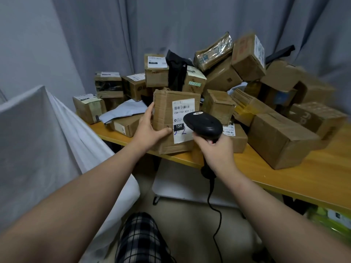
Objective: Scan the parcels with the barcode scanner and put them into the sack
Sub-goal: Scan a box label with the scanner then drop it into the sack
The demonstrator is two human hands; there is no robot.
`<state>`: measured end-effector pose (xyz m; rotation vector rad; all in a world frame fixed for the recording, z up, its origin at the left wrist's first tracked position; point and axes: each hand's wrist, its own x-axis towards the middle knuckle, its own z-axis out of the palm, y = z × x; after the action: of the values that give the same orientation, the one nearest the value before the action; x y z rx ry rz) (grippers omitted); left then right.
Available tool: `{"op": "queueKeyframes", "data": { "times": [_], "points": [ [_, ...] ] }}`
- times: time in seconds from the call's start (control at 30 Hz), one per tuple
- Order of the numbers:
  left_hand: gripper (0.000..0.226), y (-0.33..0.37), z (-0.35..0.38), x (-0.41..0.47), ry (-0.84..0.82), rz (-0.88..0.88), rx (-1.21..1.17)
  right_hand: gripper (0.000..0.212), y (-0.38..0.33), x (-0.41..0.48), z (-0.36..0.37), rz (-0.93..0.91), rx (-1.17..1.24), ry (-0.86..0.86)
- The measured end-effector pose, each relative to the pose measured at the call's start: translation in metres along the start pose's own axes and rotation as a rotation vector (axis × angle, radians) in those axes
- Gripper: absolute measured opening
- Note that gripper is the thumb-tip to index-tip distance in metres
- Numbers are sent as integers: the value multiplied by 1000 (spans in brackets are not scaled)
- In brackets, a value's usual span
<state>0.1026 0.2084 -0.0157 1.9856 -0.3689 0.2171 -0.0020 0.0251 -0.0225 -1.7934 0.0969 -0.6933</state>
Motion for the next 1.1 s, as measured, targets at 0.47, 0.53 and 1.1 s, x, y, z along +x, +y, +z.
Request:
{"op": "queueKeyframes", "data": {
  "times": [0.47,0.53,1.1],
  "points": [
    [99,-3,4,6,-12,-25,-70,20,6,-5,-13,-47,-42,8],
    [99,-4,6,7,-12,-29,-79,19,5,-6,-14,-45,-30,13],
    [102,-5,9,9,-6,-52,-100,17,4,-16,-16,11,73,-3]
  ]
}}
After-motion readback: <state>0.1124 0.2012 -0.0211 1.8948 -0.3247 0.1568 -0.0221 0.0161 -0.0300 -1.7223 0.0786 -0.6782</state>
